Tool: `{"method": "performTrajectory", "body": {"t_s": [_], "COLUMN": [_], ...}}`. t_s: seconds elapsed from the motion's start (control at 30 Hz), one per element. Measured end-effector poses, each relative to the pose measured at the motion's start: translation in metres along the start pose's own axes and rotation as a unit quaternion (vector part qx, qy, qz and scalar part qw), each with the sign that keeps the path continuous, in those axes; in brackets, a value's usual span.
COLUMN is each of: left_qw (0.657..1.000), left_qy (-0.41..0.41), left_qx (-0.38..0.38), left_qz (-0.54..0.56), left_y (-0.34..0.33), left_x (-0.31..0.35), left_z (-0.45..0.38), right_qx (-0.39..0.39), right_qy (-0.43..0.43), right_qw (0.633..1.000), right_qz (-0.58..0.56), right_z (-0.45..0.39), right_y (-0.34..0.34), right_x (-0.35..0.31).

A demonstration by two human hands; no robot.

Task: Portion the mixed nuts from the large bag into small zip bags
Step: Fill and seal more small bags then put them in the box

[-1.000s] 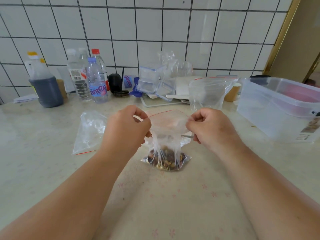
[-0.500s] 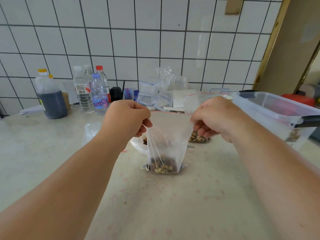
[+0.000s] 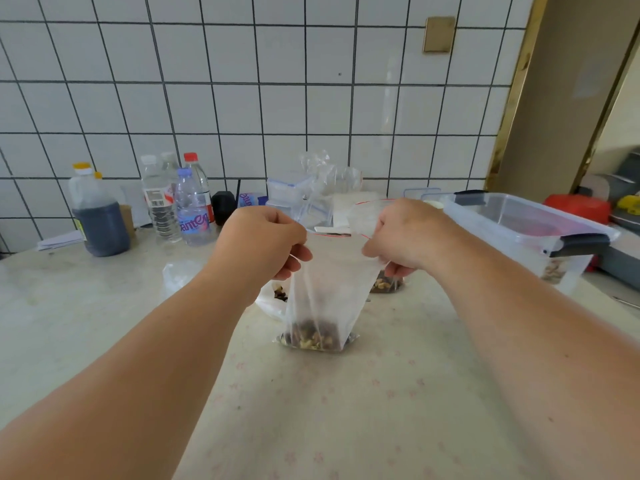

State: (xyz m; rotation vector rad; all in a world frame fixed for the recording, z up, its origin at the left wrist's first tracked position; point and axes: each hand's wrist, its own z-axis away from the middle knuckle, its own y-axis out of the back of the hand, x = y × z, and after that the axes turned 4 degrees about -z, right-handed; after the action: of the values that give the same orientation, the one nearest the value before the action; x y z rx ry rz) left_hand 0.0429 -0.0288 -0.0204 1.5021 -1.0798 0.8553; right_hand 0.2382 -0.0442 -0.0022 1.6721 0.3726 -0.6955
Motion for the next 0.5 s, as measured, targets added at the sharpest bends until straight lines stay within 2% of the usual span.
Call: {"method": "performTrajectory", "body": {"t_s": [0.13, 0.33, 0.5], "left_qw": [1.000, 0.999, 0.998], "left_qy": [0.005, 0.001, 0.008], "left_qx": [0.007, 0.010, -0.003], "left_qz": [-0.011, -0.032, -0.062], "left_y": [-0.004, -0.009, -0.007], "left_x": [0.007, 0.015, 0.014], "left_z": [-0.002, -0.005, -0.008], "right_qx": [-0.024, -0.078, -0.128], "right_qy": [-0.011, -0.050, -0.071], "right_qw": [1.000, 0.987, 0.960], "right_qz": [-0.014, -0.134, -0.239], "right_z": [-0.003, -0.005, -0.006], "right_y": [0.019, 0.037, 0.041], "right_x": [0.000, 0.011, 0.026]}}
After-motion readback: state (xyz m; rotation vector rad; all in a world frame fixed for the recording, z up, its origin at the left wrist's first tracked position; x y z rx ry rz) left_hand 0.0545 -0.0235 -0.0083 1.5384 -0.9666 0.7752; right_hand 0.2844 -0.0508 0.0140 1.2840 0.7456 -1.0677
